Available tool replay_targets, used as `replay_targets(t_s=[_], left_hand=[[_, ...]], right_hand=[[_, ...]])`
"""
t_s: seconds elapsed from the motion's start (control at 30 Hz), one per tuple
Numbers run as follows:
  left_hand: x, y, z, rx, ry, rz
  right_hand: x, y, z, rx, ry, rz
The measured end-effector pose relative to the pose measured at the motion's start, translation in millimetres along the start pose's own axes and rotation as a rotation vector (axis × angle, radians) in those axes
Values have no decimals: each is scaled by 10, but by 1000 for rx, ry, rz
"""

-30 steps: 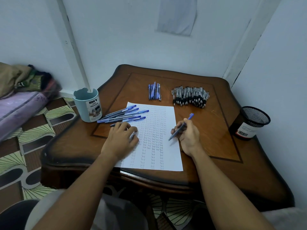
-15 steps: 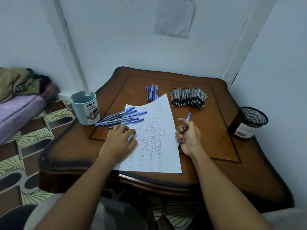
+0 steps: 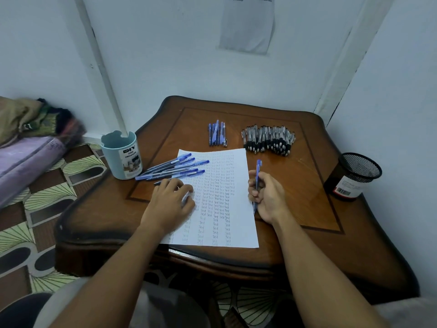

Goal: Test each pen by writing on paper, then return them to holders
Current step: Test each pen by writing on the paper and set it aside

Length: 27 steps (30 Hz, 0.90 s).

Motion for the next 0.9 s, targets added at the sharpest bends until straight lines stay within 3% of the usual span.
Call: replay_targets(t_s=[0.9], left_hand=[[5,16,12,-7,19,-18]], right_hand=[[-86,-32,-50,-130,40,38]])
Point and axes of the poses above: each hand's wrist, its own x-axis towards the middle knuckle, its own y-axis out of the back of the hand, z = x × y, the point moved 4 cm from there along x, towards the middle knuckle, and after that the axes turned 3 degrees about z, right-handed, at the moved point
